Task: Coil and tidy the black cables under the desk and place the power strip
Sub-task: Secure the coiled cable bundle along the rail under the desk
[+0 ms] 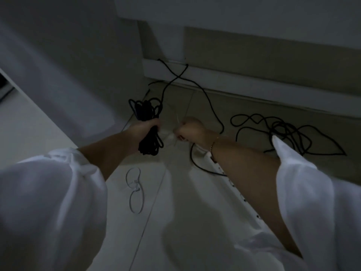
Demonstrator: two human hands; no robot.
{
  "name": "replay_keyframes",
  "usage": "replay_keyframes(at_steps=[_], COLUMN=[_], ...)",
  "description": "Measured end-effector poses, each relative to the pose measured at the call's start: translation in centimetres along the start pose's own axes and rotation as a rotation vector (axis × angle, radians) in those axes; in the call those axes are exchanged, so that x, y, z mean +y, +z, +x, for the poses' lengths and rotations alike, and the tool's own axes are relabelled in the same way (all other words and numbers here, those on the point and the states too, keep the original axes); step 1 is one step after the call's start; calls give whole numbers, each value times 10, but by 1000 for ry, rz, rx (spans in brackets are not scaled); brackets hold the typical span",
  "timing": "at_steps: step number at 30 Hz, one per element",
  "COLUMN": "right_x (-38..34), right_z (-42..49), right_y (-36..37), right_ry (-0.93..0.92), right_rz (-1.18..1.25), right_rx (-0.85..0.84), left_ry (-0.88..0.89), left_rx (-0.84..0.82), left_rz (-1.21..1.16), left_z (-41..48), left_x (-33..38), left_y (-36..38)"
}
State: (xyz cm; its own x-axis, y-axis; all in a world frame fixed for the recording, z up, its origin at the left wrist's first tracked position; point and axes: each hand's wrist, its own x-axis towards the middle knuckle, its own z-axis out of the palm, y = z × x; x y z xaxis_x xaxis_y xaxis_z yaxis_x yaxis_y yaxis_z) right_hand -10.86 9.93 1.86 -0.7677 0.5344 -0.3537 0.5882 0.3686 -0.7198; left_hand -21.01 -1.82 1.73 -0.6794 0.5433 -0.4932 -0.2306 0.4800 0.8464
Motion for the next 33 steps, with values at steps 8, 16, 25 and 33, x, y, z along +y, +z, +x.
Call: replay_keyframes(at_steps=[8,16,25,33], right_x=[-25,-37,-77,-79], right_z=[0,-2,5,15], right_y=[-27,-35,-47,-60], right_ry=[70,115,16,-106], right_rz=[922,841,1005,968], right_rx=[152,91,157,259], left_ry=[23,91,182,138], left_rx=[-68,-127,-153,-77], left_rz=[-311,-417,-379,-386], left_z=[1,-1,-5,-16], left_x=[31,46,55,53], left_y=[-5,1,14,10])
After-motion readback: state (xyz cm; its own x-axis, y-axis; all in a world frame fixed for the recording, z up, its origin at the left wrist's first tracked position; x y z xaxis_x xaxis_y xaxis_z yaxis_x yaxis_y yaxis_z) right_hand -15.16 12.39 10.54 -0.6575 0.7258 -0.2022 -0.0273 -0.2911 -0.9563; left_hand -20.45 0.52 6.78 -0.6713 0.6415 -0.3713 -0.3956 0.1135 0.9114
